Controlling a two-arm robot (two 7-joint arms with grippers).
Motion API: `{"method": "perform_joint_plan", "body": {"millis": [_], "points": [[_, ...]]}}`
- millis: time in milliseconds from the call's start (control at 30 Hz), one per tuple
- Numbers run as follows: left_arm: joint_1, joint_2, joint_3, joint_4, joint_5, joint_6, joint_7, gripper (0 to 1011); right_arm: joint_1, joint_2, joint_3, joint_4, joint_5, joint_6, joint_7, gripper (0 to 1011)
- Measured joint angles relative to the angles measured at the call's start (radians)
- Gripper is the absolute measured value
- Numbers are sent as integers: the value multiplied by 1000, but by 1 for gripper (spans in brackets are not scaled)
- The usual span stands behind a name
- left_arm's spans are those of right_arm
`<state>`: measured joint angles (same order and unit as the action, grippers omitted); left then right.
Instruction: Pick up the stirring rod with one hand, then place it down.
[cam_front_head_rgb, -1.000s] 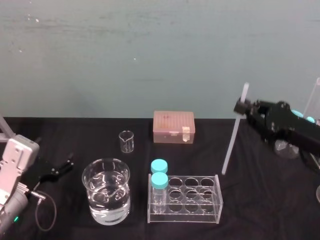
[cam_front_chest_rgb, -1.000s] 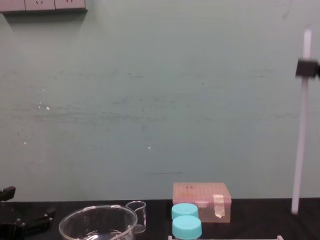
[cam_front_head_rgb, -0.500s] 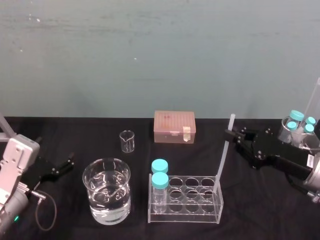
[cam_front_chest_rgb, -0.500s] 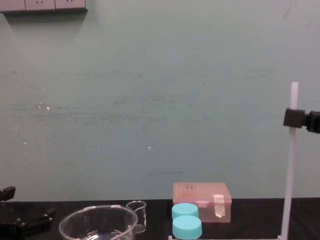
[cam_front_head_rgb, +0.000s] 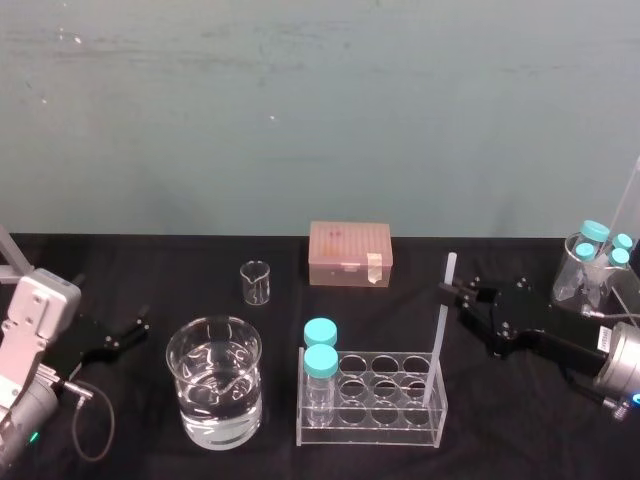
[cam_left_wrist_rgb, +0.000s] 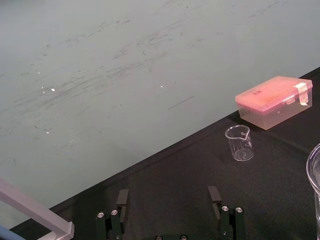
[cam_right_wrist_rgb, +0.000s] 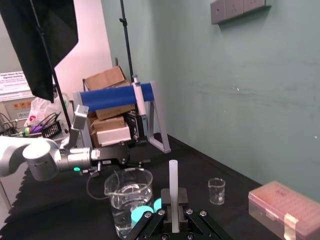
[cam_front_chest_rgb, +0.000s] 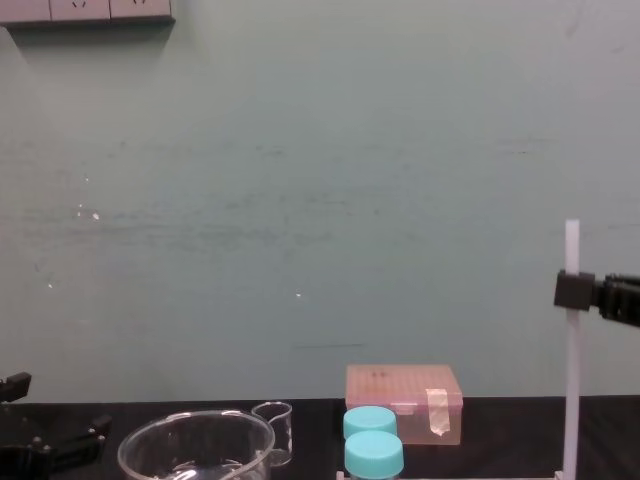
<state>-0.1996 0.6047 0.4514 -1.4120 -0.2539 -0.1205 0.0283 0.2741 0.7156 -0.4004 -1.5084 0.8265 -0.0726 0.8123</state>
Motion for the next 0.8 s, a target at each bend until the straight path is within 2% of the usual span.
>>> {"method": "perform_joint_plan", "body": {"millis": [233,500,800], "points": [[0,0,0,0,0,0,0,1005,-2,-16,-8,40,-9,-18,6,69],[0,0,0,0,0,0,0,1005,16,-54,-27,99,-32,-43,21,69],[0,0,0,0,0,0,0,1005,27,-78,-36,130,-52,-58,27,69]]}}
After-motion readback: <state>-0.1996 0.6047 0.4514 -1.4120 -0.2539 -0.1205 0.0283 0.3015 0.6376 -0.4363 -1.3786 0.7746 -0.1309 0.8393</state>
